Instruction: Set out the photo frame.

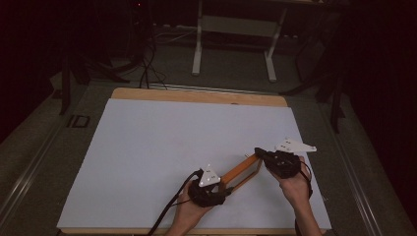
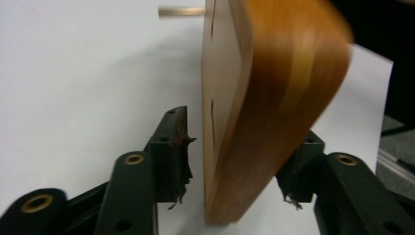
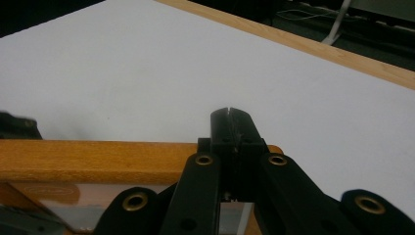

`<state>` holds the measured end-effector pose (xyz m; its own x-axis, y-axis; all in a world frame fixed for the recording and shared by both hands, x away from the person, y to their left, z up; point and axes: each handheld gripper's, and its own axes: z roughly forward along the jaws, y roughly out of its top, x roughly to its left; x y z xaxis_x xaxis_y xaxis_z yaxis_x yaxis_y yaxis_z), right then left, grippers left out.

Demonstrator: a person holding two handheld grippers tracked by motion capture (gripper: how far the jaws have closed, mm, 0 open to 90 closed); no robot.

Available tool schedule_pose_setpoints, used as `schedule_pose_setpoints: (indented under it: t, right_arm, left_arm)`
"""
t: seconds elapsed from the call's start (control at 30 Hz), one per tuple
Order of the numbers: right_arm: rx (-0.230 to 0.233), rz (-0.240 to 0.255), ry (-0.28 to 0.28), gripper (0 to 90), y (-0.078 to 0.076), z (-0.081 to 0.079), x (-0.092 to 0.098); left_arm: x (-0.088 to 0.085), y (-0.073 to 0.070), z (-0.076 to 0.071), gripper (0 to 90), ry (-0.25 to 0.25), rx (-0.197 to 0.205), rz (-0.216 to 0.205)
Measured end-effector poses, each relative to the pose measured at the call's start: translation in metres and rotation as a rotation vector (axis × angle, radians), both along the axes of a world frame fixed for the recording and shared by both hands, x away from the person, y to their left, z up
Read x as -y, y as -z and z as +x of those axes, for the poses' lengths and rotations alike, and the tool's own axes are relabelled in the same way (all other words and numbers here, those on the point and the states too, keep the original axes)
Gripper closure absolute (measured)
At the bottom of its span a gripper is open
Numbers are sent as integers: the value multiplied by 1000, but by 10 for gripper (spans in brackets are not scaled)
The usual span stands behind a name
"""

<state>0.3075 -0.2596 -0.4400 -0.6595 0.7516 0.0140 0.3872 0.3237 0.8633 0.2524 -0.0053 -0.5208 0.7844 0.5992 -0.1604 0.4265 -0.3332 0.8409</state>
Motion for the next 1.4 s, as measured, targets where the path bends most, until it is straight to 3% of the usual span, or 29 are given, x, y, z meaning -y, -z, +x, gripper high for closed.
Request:
schedule_pose_setpoints:
  t: [0.1,0.13,0.17,0.47,0.7,0.77,0.9,1.03,1.2,1.4]
  right_arm:
    - [0,0,0,899,0,1,0]
    - [0,-2,-1,899,0,1,0]
    - [2,-6,-3,899,0,1,-1]
    - [7,-17,24,899,-1,7,5]
    - [16,-14,44,896,-2,8,12]
    - [35,13,71,878,-5,7,21]
    - [43,41,66,860,-9,7,28]
    - [55,35,20,807,-14,5,31]
    - [84,8,-75,704,-20,0,33]
    - [89,-6,-186,690,-25,-5,36]
  left_arm:
    - [3,3,0,597,3,-5,13]
    - [5,5,-2,597,15,18,27]
    - [6,4,-3,664,15,34,34]
    - [7,-4,1,687,38,68,93]
    - [8,-16,9,690,52,71,89]
    - [8,-27,19,691,56,57,58]
    - [12,-41,28,691,81,84,65]
    - [18,-52,33,691,106,114,87]
    - [22,-62,40,691,147,137,106]
    - [19,-72,45,691,193,169,151]
